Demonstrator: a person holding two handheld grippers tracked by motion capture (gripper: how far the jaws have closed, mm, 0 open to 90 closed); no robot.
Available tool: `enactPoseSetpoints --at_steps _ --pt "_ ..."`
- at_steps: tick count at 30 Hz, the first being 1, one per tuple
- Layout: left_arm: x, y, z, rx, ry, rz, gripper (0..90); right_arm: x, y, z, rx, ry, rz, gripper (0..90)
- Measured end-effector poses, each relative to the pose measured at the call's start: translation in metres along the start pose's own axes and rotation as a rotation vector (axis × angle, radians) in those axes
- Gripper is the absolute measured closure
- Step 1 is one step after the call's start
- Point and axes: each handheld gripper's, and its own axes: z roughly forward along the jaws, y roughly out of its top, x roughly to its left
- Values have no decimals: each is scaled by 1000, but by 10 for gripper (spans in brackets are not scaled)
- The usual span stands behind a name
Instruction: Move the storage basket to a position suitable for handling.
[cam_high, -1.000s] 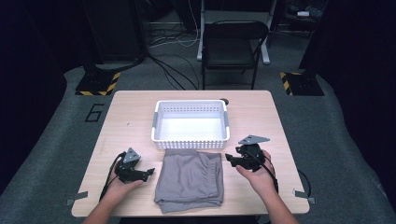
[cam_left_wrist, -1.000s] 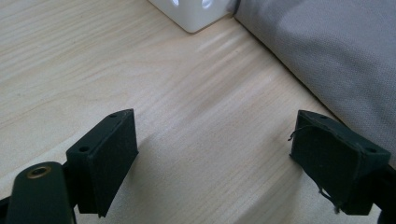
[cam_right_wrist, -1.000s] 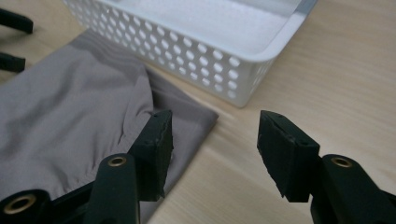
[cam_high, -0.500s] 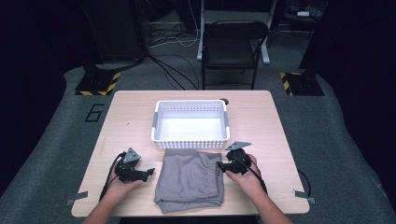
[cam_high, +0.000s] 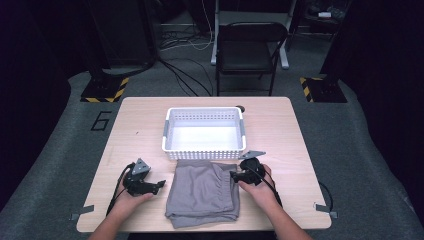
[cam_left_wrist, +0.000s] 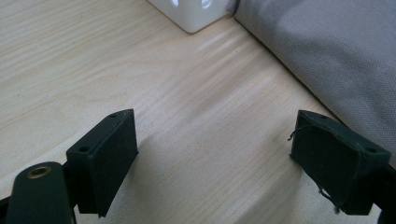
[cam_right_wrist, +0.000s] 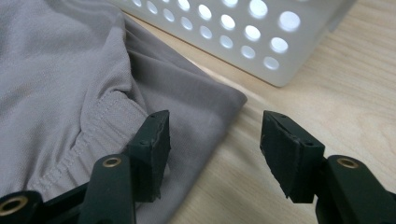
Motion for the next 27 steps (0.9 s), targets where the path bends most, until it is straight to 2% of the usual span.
enactPoseSetpoints --at_steps 3,4,7,10,11,12,14,17,19,20,22,24,26,27 --pt "0 0 0 0 0 0 140 1 1 -1 -4 8 -1 423" --pt "0 0 0 0 0 0 140 2 1 -1 -12 17 13 423" --pt "0 0 0 0 0 0 140 4 3 -4 -33 47 11 419" --pt "0 0 0 -1 0 -1 140 10 5 -6 -38 84 -19 411" --pt "0 0 0 0 0 0 140 13 5 -7 -32 93 -13 409" --pt "0 0 0 0 0 0 140 15 6 -6 -34 98 -41 408" --pt "0 0 0 0 0 0 140 20 6 -6 -26 109 -62 407" --pt "0 0 0 0 0 1 140 25 5 -5 -13 108 -66 404" --pt "0 0 0 0 0 0 140 26 4 -5 -13 88 -88 390" --pt "0 0 0 0 0 -1 140 28 4 -5 -13 87 -82 383" --pt "0 0 0 0 0 0 140 29 2 -6 -6 75 -94 330" --pt "0 0 0 0 0 0 140 32 1 -7 -2 46 -91 293" --pt "0 0 0 -4 0 0 140 31 -1 -8 -2 37 -90 261" --pt "0 0 0 0 -2 0 140 31 -2 -7 5 31 -69 248"
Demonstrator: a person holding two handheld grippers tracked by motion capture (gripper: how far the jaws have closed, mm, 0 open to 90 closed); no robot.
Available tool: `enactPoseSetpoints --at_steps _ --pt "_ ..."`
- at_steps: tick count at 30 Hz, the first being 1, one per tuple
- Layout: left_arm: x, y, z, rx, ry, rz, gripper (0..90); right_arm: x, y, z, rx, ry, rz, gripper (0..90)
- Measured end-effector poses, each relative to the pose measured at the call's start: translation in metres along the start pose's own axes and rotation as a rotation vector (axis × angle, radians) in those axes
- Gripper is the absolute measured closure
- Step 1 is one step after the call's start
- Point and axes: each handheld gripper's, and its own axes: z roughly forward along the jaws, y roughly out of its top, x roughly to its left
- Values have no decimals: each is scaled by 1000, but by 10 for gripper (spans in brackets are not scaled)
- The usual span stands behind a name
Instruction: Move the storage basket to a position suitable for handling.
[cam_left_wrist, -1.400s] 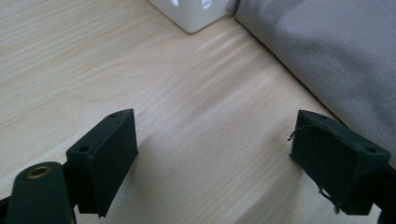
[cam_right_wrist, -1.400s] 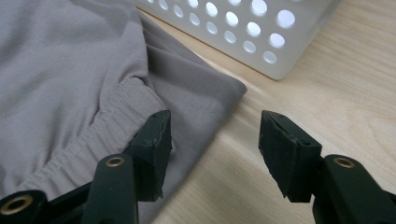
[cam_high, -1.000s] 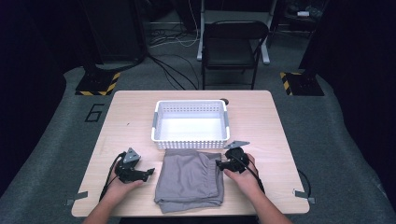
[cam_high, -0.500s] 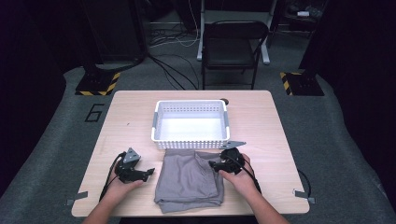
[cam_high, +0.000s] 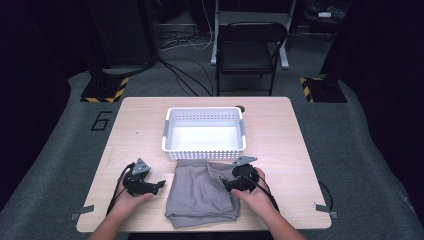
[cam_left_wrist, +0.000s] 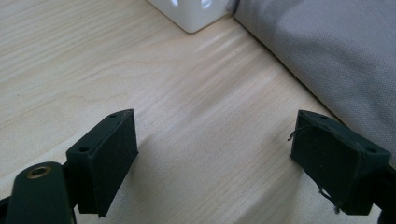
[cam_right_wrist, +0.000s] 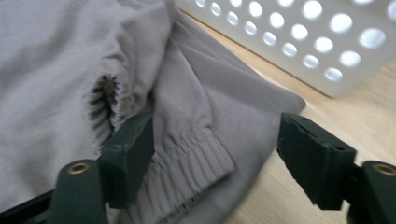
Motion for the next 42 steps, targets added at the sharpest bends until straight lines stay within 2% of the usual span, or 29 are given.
enactPoseSetpoints --at_steps 1,4,5,9,10,12,13,14,16,19,22,23,27,28,29,30,32,36,37,38,42 --pt "0 0 0 -1 1 0 140 -2 -1 0 2 -7 -16 240" --pt "0 0 0 1 0 -1 140 -4 -3 4 29 -8 20 230" --pt "0 0 0 -6 3 -1 140 -5 -4 5 36 -9 14 229" --pt "0 0 0 3 -2 1 140 -6 -4 9 53 3 37 232" --pt "-1 0 1 -11 7 -3 140 -6 -4 9 57 5 43 236" --pt "-1 0 0 1 1 -4 140 -4 -5 9 61 5 75 240" --pt "-1 0 0 1 1 -4 140 -5 -6 9 68 12 62 245" --pt "-1 0 0 1 0 -4 140 -5 -7 9 74 32 74 246" --pt "-1 0 0 2 1 -4 140 -5 -7 9 77 36 75 241" --pt "-1 0 0 1 2 -5 140 -2 -7 10 77 20 75 239" --pt "-2 0 0 5 4 -11 141 3 -8 12 68 -15 39 254" --pt "-3 0 1 -5 14 -12 142 5 -8 12 63 -12 45 271" --pt "-5 3 -1 21 9 -2 157 6 -7 10 71 4 26 359" --pt "-6 3 -1 23 6 -11 161 9 -7 10 71 9 46 397" --pt "-6 4 -1 27 0 -11 165 8 -7 9 70 13 18 429" --pt "-8 4 -1 18 -1 -26 176 9 -7 9 61 15 21 464" --pt "-8 5 -3 29 -19 -41 204 11 -7 8 63 25 13 523" --pt "-12 9 -5 33 -65 -113 255 12 -7 8 63 61 11 650" --pt "-14 9 -4 15 -62 -121 257 13 -7 8 66 69 12 676" --pt "-16 10 -6 25 -76 -127 257 13 -7 8 63 75 14 700" --pt "-25 17 -10 -11 -91 -130 257 11 -6 9 65 98 25 734"
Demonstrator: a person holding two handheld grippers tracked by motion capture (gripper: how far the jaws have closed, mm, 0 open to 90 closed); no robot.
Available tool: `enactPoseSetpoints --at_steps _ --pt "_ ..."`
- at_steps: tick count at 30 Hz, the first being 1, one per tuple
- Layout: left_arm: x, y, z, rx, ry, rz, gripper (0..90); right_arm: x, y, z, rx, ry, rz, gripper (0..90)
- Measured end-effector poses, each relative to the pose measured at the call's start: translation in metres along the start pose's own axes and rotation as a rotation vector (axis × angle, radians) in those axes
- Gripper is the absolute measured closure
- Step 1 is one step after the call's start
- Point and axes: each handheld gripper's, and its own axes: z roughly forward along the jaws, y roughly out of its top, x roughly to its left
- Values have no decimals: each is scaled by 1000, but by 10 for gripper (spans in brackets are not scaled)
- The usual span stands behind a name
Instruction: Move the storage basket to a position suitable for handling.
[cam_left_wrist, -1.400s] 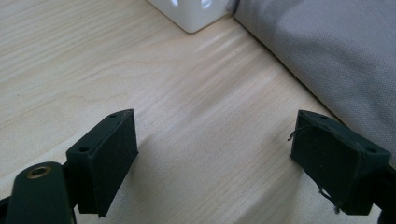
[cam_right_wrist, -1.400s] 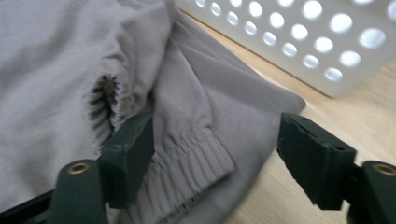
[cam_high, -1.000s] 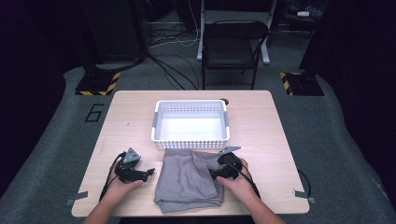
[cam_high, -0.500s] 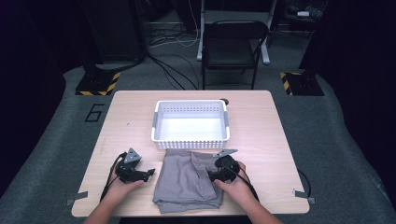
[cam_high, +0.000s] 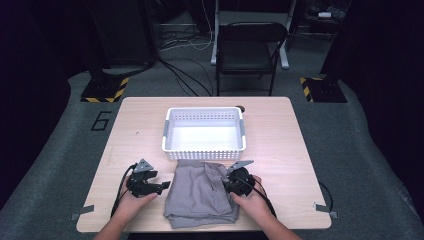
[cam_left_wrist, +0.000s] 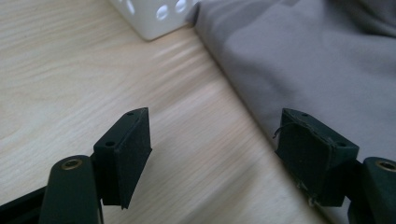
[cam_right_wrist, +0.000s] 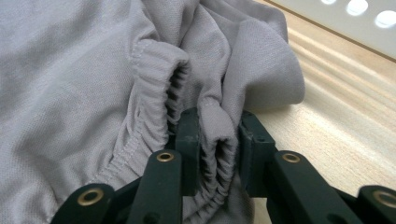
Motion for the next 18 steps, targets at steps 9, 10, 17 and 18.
enactPoseSetpoints --at_steps 9,10,17,18 --pt "-25 6 2 18 6 -24 258 0 -1 0 -4 4 -2 740" --pt "-28 6 3 28 7 -19 266 0 -1 0 -4 4 -2 740" --pt "-42 4 5 27 30 -13 281 -1 -1 0 -1 9 -9 737" --pt "-42 4 4 35 32 -3 281 0 -1 0 1 9 -3 736"
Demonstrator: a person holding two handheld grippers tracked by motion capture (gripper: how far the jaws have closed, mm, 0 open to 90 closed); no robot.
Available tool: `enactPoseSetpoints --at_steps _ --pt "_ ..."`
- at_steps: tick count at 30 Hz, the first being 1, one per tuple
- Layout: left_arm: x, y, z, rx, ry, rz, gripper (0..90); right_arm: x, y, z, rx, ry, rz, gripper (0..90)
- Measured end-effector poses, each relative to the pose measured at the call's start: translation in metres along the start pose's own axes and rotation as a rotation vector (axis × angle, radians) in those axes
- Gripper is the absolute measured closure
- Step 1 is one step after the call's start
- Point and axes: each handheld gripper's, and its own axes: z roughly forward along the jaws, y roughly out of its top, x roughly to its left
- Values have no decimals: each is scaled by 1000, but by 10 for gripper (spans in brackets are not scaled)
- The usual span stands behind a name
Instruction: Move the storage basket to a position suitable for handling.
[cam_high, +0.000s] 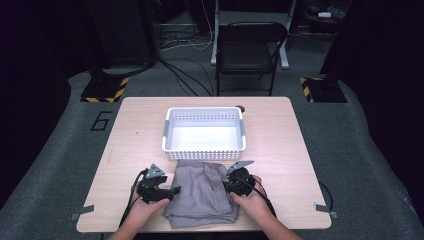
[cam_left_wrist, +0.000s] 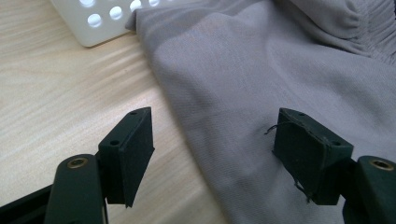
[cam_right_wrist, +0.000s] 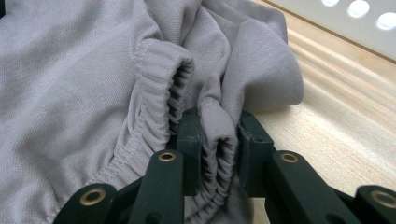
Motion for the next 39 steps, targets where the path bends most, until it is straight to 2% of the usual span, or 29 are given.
enactPoseSetpoints --at_steps 3,6,10,12,13,14,16,19,20,23,25,27,28,29,31,33,34,35,36,38,39 --pt "-5 -3 1 -8 31 3 274 0 0 0 1 2 -2 735" --pt "-10 -5 4 2 37 10 267 0 0 0 0 4 0 734" --pt "-16 -7 6 26 47 47 265 0 0 0 0 3 2 733" --pt "-17 -9 7 47 51 52 264 0 0 0 0 -1 -1 732" --pt "-20 -10 8 39 50 24 263 0 0 0 0 -2 -1 732" --pt "-19 -10 8 48 55 48 263 0 0 0 0 -2 0 730" --pt "-23 -13 10 55 46 31 264 -1 0 0 -6 -3 -16 730" --pt "-26 -13 10 64 63 46 267 -1 0 0 -6 -2 -17 728" --pt "-27 -14 10 56 66 27 268 0 0 0 0 -2 -1 728" --pt "-29 -14 10 51 81 15 270 -2 0 0 -5 -1 -22 725" --pt "-30 -13 10 61 82 33 282 -2 0 0 -5 -2 -22 725" --pt "-33 -14 10 49 76 43 362 -2 0 0 -5 -2 -21 725" --pt "-35 -14 10 43 74 29 395 -2 0 0 -5 -2 -22 725" --pt "-35 -13 10 50 66 44 436 -2 0 0 -3 -2 -22 725" --pt "-36 -13 10 44 65 19 470 -2 0 0 -4 -2 -21 725" --pt "-34 -12 10 50 52 21 520 -2 0 0 -3 -2 -21 725" --pt "-34 -12 11 37 40 0 546 -2 0 0 -3 -2 -22 725" --pt "-32 -11 9 49 33 11 593 -2 0 0 -3 -2 -22 725" --pt "-32 -12 10 42 24 -4 623 -2 0 0 -3 -2 -22 725" --pt "-34 -11 10 37 20 -9 689 -2 0 0 -4 -2 -21 725" --pt "-36 -11 10 32 24 6 704 -2 0 0 -5 -2 -21 726"
